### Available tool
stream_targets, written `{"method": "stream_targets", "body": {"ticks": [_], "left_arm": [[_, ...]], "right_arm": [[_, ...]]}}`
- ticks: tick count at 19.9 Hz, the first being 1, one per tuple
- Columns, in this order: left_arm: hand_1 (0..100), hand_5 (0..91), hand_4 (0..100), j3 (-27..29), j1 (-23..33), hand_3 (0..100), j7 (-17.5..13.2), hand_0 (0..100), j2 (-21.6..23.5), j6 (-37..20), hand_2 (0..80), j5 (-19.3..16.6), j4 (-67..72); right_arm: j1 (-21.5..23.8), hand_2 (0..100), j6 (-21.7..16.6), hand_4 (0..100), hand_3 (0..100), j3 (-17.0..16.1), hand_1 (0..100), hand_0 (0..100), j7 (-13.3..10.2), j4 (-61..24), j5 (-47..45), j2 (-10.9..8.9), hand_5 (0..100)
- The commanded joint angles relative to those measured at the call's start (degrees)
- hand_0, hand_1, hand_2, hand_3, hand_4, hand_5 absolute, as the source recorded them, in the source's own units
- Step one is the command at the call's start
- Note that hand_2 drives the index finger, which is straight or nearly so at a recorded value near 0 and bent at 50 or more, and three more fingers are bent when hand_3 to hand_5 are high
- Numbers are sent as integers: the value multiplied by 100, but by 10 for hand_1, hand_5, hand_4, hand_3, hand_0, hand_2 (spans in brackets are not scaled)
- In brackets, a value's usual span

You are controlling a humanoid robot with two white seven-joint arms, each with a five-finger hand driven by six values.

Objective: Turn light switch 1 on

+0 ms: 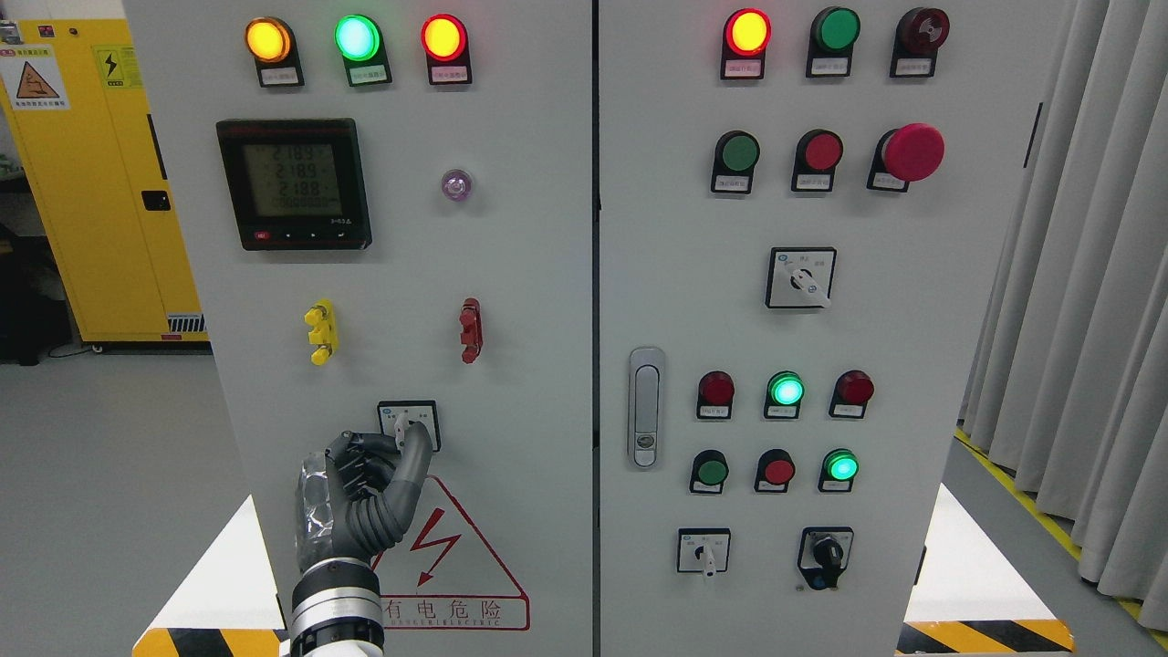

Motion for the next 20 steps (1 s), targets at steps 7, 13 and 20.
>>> {"method": "stream_targets", "body": {"ticks": [7,13,20], "left_arm": [[593,847,916,-2,5,900,-6,410,-1,19,634,1,7],[581,848,916,-2,5,899,-6,455,-1,19,635,1,7],[574,849,918,-2,-4,900,-15,508,-1,19,635,9,7]], "right_arm": [[0,40,4,0,0,0,500,0,3,0,-167,0,0],[0,40,4,0,0,0,500,0,3,0,-167,0,0],[0,40,4,0,0,0,500,0,3,0,-167,0,0]]}}
